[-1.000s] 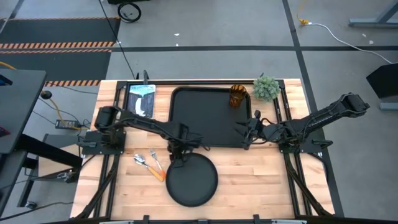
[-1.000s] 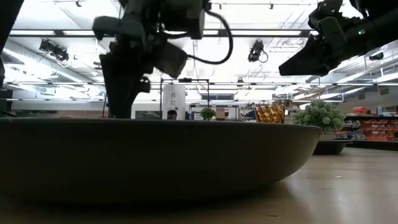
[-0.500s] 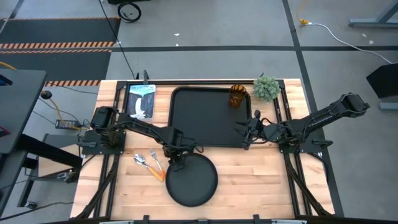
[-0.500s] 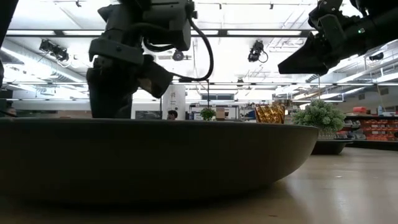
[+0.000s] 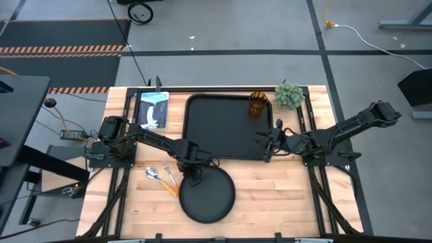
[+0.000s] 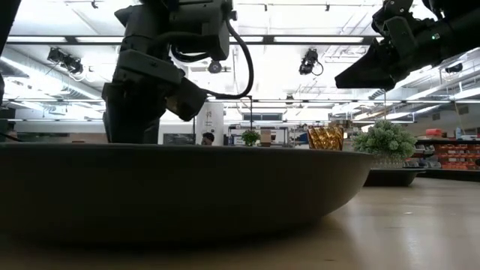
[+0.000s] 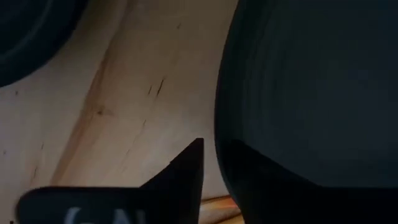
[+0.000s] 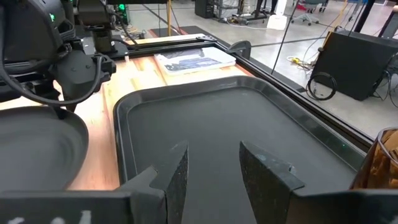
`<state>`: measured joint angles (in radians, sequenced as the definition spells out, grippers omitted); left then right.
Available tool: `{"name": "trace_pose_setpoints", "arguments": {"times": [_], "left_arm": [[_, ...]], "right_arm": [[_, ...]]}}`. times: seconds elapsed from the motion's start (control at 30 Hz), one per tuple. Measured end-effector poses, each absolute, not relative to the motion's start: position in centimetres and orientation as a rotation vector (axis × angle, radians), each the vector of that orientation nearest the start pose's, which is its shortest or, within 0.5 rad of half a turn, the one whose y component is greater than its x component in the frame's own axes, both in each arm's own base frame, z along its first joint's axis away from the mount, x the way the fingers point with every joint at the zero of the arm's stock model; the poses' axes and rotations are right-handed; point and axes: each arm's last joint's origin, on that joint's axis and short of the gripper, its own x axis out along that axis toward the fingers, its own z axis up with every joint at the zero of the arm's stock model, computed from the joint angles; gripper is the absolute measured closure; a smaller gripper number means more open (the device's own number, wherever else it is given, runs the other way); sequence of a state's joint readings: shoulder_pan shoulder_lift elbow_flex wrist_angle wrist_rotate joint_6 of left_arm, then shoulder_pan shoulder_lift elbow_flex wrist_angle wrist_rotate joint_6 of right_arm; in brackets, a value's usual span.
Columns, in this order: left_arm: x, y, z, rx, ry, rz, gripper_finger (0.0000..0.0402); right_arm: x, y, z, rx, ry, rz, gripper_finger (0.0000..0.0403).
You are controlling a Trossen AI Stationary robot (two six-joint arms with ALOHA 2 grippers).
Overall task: Pick and place plate/cup/fork/spoon on tray
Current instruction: Put the black plate on the black tray
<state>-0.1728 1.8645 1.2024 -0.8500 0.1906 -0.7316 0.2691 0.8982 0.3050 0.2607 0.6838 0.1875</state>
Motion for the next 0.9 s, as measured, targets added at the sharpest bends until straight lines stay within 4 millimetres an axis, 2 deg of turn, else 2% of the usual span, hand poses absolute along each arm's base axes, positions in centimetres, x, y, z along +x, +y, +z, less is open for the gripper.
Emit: {"name": "trace_pose_setpoints", "arguments": {"times": [0.23, 0.53, 0.77, 0.9], "left_arm": [[32.6, -6.7, 15.8, -0.601, 1.540, 0.302, 0.0387], [32.5, -6.3, 16.6, -0.602, 1.530, 0.281, 0.0388], [32.1, -3.9, 20.2, -0.655, 1.411, 0.269, 0.0389], [32.0, -1.9, 21.1, -0.678, 1.359, 0.291, 0.0389]], "right_arm": [[17.6, 3.0, 19.3, 0.030, 0.257, -0.436, 0.0252], [17.6, 3.0, 19.4, 0.032, 0.255, -0.436, 0.0252], [17.7, 3.0, 19.5, 0.042, 0.239, -0.429, 0.0252], [17.7, 3.0, 19.6, 0.044, 0.232, -0.425, 0.0252]]}}
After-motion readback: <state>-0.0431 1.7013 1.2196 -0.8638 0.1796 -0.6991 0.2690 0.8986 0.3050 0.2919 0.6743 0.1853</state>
